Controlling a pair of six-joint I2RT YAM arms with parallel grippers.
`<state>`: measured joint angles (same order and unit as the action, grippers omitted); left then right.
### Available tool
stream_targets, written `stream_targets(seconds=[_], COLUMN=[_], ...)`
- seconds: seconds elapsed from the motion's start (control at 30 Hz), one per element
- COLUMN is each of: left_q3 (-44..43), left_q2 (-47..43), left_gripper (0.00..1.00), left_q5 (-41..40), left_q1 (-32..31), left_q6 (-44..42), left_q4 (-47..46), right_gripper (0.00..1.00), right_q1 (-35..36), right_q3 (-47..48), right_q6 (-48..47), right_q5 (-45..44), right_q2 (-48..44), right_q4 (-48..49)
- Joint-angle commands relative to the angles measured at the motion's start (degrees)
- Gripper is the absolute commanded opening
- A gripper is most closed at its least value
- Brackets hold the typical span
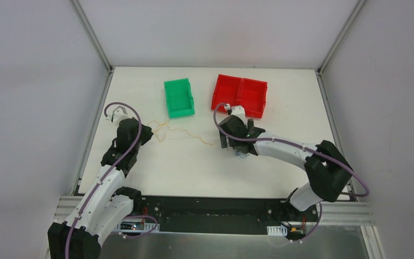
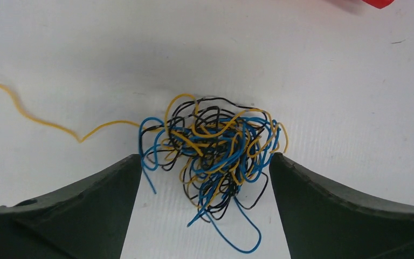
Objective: Untangle the cables
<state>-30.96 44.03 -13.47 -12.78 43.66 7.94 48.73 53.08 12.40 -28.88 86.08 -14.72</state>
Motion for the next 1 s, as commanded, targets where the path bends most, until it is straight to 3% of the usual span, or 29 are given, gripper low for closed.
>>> stream_targets(seconds=[0.0, 0.17, 0.27, 0.4, 0.6, 0.97], left_q3=[0.44, 0.8, 0.3, 1.08, -0.3, -0.53], left_q2=[-0.18, -0.79, -1.29, -1.3, -2.42, -4.31], left_gripper=[0.0, 0.0, 0.0, 0.0, 0.0, 0.0], left_q5=[-0.31, -2.69, -6.01, -13.94, -20.49, -25.06], left_q1=[-0.32, -0.32, -0.32, -0.23, -0.23, -0.23], left_q6=[-0.68, -0.72, -1.59, 1.81, 3.93, 6.24], left_q4=[-1.36, -1.28, 0.38, 3.45, 8.38, 11.83], right_gripper=[0.93, 0.92, 0.85, 0.75, 0.59, 0.6], right_q1=[0.32, -1.84, -7.26, -15.54, -22.48, -31.22], right_q3=[4.35, 6.51, 6.98, 1.34, -7.1, -13.43], right_q6=[-1.14, 1.57, 7.84, 12.52, 20.22, 28.69], right_q5=[-9.77, -14.44, -15.34, -7.16, -8.19, -9.28], right_q2=[6.72, 11.97, 12.94, 7.14, -2.89, -12.73], right_q4=[-7.16, -9.06, -11.68, -7.03, -3.9, -5.08])
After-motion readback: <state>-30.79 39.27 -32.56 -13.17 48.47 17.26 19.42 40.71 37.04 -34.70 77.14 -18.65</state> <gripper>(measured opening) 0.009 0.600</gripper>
